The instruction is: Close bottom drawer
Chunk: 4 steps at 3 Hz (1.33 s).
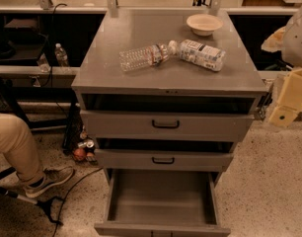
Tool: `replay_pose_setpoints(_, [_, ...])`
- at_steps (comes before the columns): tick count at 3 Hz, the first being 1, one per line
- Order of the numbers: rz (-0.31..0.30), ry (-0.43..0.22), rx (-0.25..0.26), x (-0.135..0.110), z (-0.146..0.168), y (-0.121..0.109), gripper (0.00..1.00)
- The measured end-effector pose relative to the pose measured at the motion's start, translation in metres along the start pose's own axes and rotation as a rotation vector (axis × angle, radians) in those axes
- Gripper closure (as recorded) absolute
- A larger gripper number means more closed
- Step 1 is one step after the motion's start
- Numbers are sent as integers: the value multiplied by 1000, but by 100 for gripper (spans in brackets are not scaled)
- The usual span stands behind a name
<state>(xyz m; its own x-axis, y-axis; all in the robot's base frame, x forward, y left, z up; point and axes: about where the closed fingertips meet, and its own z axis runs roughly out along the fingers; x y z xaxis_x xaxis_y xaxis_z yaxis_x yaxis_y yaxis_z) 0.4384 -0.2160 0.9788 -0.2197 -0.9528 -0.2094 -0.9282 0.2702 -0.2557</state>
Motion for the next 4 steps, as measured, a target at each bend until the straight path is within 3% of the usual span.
replay_pose_setpoints(1, [0, 0, 0, 0, 0, 0, 0])
replay_pose_setpoints(2, [50, -7, -40, 8, 13, 4, 0])
replay_pose_setpoints(3, [182, 19, -138, 36, 55, 24, 0])
replay_pose_setpoints(4, [335, 67, -283, 75, 118, 66, 0])
